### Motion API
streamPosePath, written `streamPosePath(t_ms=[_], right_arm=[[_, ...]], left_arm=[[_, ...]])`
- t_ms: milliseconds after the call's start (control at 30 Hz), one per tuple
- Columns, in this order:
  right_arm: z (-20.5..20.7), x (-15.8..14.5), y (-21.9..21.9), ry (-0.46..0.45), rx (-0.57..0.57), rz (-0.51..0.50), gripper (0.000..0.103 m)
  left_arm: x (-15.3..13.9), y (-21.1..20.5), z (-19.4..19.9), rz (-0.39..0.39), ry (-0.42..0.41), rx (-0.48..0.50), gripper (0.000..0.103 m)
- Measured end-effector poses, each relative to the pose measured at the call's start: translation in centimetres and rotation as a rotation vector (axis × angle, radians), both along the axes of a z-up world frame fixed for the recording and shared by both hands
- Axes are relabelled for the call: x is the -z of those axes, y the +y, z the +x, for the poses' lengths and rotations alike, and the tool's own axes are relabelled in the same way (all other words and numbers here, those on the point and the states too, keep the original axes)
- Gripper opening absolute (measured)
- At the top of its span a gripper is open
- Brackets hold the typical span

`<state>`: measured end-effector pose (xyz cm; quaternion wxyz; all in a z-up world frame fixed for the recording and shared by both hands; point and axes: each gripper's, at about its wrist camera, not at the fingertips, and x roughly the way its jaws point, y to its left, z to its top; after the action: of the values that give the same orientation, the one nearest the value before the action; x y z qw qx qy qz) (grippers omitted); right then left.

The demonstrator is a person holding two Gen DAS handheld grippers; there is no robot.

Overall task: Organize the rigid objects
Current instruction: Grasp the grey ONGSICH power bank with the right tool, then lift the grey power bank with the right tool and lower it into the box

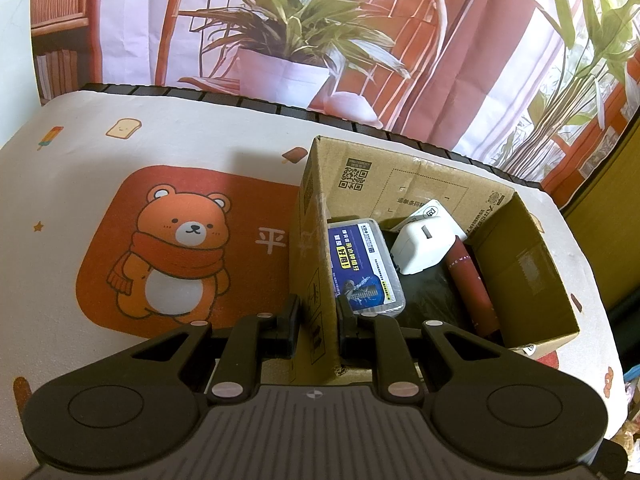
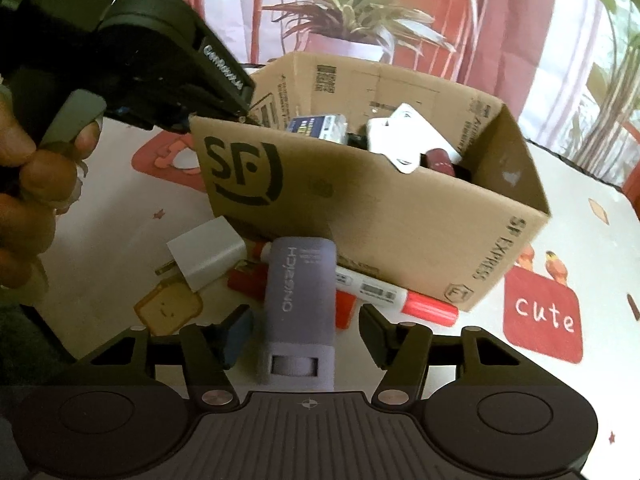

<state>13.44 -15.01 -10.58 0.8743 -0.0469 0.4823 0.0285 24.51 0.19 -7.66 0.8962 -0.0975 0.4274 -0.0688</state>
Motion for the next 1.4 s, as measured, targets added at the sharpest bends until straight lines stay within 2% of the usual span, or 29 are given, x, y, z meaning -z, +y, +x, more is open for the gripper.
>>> streamPosePath(t_ms=[67,500,633,1000,1133,1400], right_arm=[[0.2,0.3,0.1,0.003,-0.01,0.003,0.051],[0.4,0.5,-0.4,-0.03,0.008,0.004,0.046],[0.3,0.4,-0.4,-0.035,-0.006,0.011,0.037],[0.4,0.4,-0.5,-0.04,-0.007,0.025,0.037],[0.3,0.1,-1.3,-0.039,0.015,0.072,0.037],[-0.5,-2.4,-3.1,-0.106,0.053,0.178,0.037]], left_arm=[[0.0,0.0,0.0,0.0,0.0,-0.001,0.019],[0.0,0.0,-0.1,-0.005,0.0,-0.007,0.019],[0.0,0.0,-0.1,-0.005,0.0,-0.008,0.019],[0.0,0.0,-0.1,-0.005,0.0,-0.007,0.019],[0.0,0.0,-0.1,-0.005,0.0,-0.007,0.019],[0.0,0.0,-0.1,-0.005,0.0,-0.007,0.019]])
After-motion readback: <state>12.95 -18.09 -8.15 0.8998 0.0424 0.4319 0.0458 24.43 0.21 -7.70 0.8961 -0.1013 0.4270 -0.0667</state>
